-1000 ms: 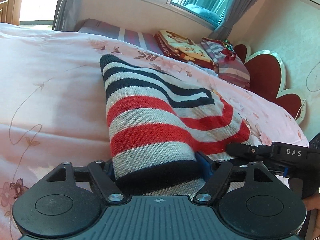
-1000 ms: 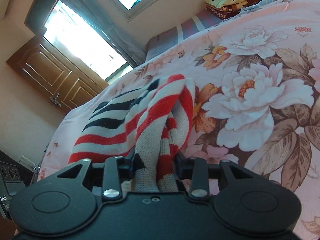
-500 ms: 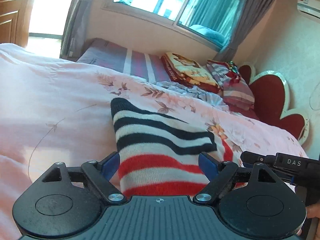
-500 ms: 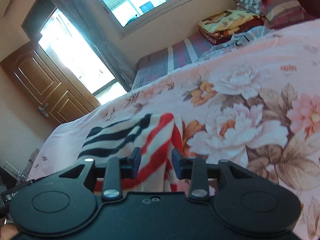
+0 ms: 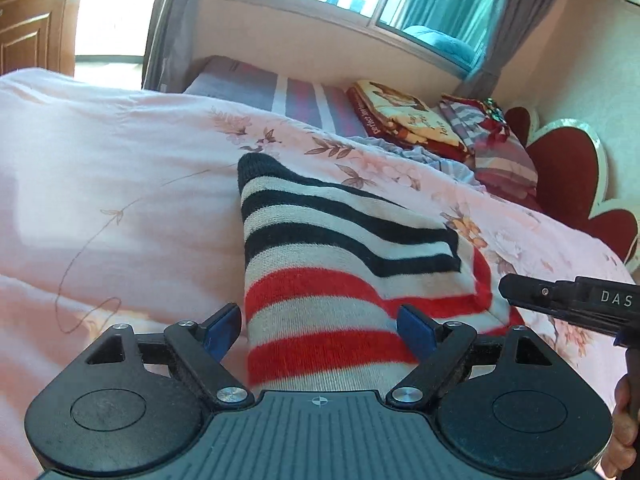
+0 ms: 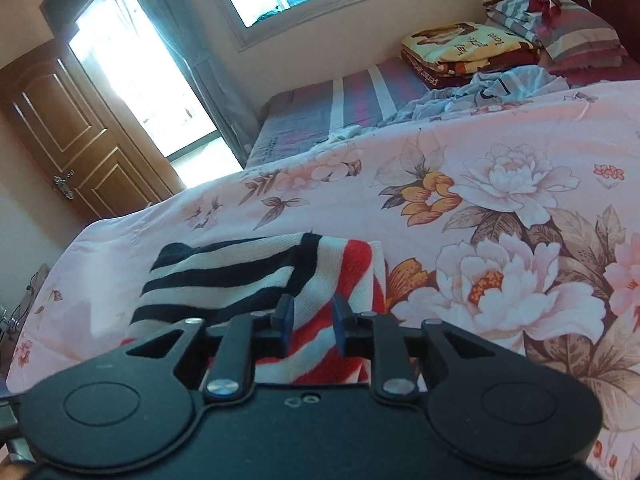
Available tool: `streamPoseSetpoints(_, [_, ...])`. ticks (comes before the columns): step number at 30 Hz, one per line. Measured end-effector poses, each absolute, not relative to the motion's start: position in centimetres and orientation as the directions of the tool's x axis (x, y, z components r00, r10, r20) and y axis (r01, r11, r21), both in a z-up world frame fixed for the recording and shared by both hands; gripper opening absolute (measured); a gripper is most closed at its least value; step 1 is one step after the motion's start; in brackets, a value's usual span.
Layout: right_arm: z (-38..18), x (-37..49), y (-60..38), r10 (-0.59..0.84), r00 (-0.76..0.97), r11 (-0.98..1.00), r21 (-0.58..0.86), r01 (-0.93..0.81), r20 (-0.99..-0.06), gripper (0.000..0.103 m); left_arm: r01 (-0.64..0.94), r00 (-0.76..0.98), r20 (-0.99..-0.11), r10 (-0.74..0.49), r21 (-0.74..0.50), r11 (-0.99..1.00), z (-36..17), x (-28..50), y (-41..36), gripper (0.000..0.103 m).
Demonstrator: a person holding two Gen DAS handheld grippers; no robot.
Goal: Fold small clothes
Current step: 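Press the folded sweater flat with both tools and release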
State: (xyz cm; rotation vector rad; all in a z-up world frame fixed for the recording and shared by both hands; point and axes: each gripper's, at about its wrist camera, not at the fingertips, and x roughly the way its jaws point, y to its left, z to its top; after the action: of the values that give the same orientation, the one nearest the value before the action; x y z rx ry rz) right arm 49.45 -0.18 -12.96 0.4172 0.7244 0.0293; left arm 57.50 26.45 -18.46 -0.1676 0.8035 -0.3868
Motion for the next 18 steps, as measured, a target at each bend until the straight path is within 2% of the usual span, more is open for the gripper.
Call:
streamPoseSetpoints(5, [-12.4,44.4,1.8,0.212,0.751,0.925,0.377,0.053,-0.625,0.022,0.349,0.636,-0.664,-0.393,-0.207,0.914,-17.9,52.9,26.1,0.085])
streamPoseSetpoints(8, [-13.7,43.0,2.5,0.193,0.729,0.934,0.35,0.067,-0.656,0.02,0.327,0.621,-0.674,-0.401,-0.242,0.913,-18.4,53.0,26.3,0.086])
streamPoseSetpoints(10, [-15.2,42.8,2.5,0.157,0.725,0.95,0.303,0.075,-0.671,0.008,0.298,0.62,-0.681,-0.391,-0.256,0.919,-18.6,53.1,26.6,0.09])
streamPoseSetpoints(11, [-15.5,42.6,2.4,0.154,0.738,0.95,0.303,0.071,-0.657,0.006,0.293,0.621,-0.684,-0.383,-0.251,0.923,-18.4,52.9,26.5,0.09])
streamPoseSetpoints(13, [-15.1,42.4,2.0,0.159,0.734,0.933,0.344,0.108,-0.661,0.006,0.3,0.627,-0.68,-0.381,-0.24,0.923,-17.7,51.8,26.5,0.09])
streamPoseSetpoints(16, [-13.5,40.4,2.6,0.156,0.751,0.94,0.33,0.086,-0.641,0.02,0.347,0.632,-0.668,-0.393,-0.209,0.914,-17.0,49.3,26.7,0.09])
streamPoseSetpoints(18, [-12.9,38.6,3.2,0.162,0.762,0.947,0.315,0.058,-0.627,0.02,0.369,0.614,-0.682,-0.397,-0.196,0.908,-17.6,47.7,26.6,0.09])
